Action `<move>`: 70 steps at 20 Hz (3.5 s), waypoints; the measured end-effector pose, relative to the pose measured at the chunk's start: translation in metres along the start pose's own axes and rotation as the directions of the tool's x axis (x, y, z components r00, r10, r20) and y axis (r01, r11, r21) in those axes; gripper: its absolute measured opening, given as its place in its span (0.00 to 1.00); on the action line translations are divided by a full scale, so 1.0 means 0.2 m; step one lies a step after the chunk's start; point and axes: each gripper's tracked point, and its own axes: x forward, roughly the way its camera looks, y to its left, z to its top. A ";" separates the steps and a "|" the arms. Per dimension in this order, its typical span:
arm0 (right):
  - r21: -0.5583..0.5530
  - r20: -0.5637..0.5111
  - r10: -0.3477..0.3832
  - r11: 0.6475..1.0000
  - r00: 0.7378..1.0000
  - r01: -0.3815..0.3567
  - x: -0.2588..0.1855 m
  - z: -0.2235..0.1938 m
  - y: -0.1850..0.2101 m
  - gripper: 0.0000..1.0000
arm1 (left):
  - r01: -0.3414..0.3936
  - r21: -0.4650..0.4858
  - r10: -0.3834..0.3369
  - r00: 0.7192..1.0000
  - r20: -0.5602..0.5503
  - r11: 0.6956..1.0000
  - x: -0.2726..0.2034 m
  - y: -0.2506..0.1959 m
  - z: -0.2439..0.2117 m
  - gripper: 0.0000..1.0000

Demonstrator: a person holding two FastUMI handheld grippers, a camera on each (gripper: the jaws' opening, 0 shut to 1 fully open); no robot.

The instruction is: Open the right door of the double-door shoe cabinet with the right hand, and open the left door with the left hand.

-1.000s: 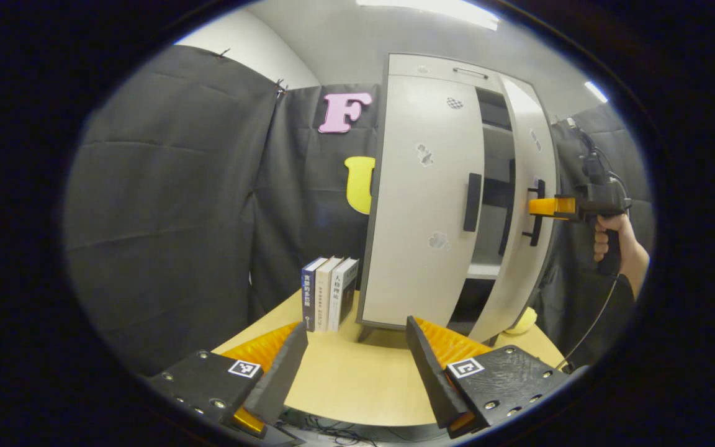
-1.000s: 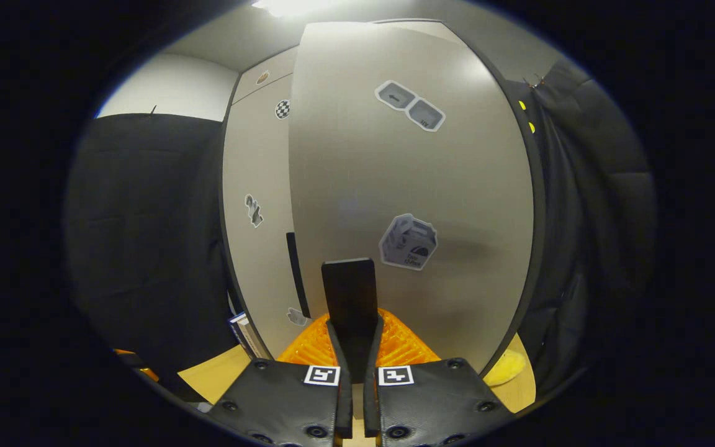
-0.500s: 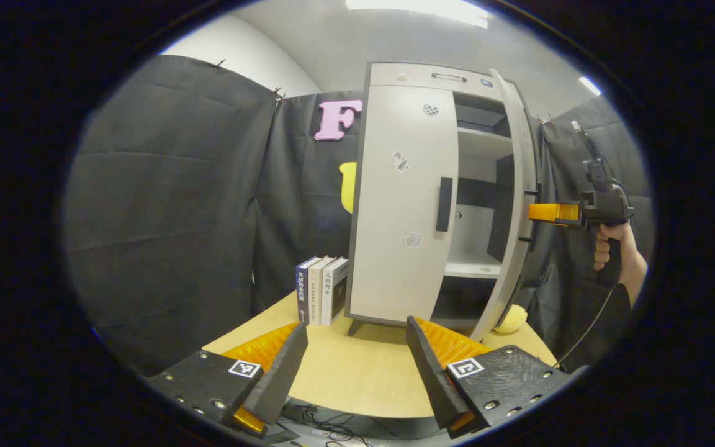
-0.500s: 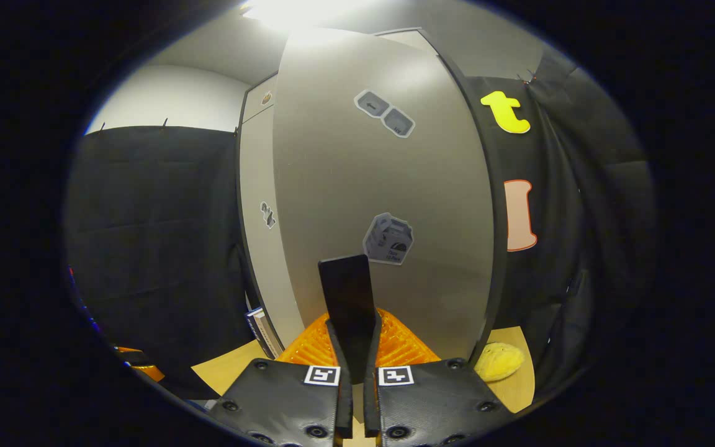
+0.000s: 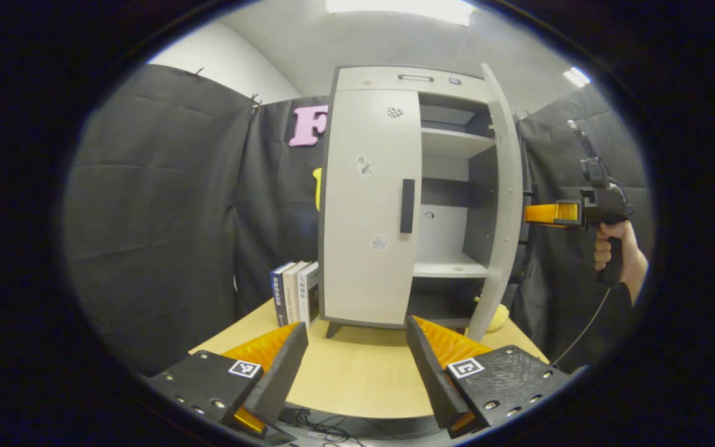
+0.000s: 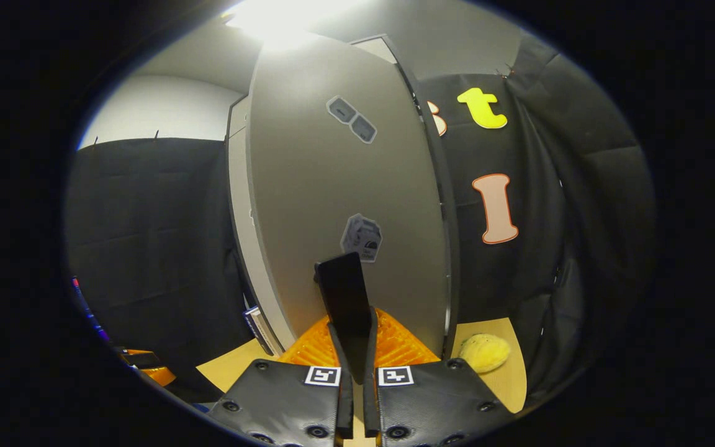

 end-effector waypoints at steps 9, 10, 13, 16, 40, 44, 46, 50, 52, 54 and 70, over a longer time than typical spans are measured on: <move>0.027 0.011 -0.060 0.998 0.998 0.059 -0.10 0.02 -0.22 0.07 | 0.030 0.008 -0.030 0.999 -0.018 1.000 0.01 -0.08 -0.02 0.89; 0.026 0.012 -0.069 0.997 0.998 0.069 -0.11 0.03 -0.25 0.07 | 0.031 0.005 -0.030 0.999 -0.019 1.000 0.02 -0.08 -0.02 0.89; 0.012 0.014 -0.100 0.995 0.995 0.100 -0.13 0.04 -0.32 0.07 | 0.035 0.000 -0.035 0.999 -0.021 0.999 0.02 -0.08 -0.02 0.93; -0.010 0.009 -0.134 0.991 0.991 0.134 -0.15 0.06 -0.43 0.07 | 0.035 -0.004 -0.035 0.999 -0.030 0.999 0.07 -0.09 -0.03 0.93; 0.191 -0.037 -0.419 0.888 0.907 0.417 -0.55 -0.01 -0.37 0.02 | 0.222 -0.066 -0.220 0.975 0.044 0.973 0.73 0.37 0.21 0.93; 0.129 -0.030 -0.497 0.858 0.867 0.497 -0.71 0.02 -0.45 0.02 | 0.271 -0.057 -0.267 0.961 0.072 0.961 0.87 0.34 0.32 0.93; 0.117 -0.019 -0.523 0.846 0.852 0.521 -0.73 0.05 -0.49 0.02 | 0.288 -0.052 -0.283 0.955 0.084 0.956 0.95 0.29 0.38 0.93; 0.093 0.016 -0.566 0.821 0.824 0.563 -0.69 0.07 -0.59 0.02 | 0.346 -0.079 -0.337 0.935 0.110 0.935 1.10 0.11 0.51 0.89; 0.083 0.038 -0.580 0.813 0.814 0.576 -0.66 0.09 -0.68 0.02 | 0.356 -0.069 -0.346 0.930 0.125 0.932 1.18 0.02 0.58 0.89; 0.080 0.047 -0.591 0.806 0.805 0.587 -0.62 0.11 -0.78 0.02 | 0.343 -0.057 -0.334 0.933 0.131 0.937 1.26 -0.05 0.63 0.89; -0.063 0.067 -0.579 0.810 0.812 0.583 -0.28 0.06 -1.26 0.91 | 0.241 0.009 -0.240 0.958 0.157 0.970 1.71 -0.47 0.85 0.89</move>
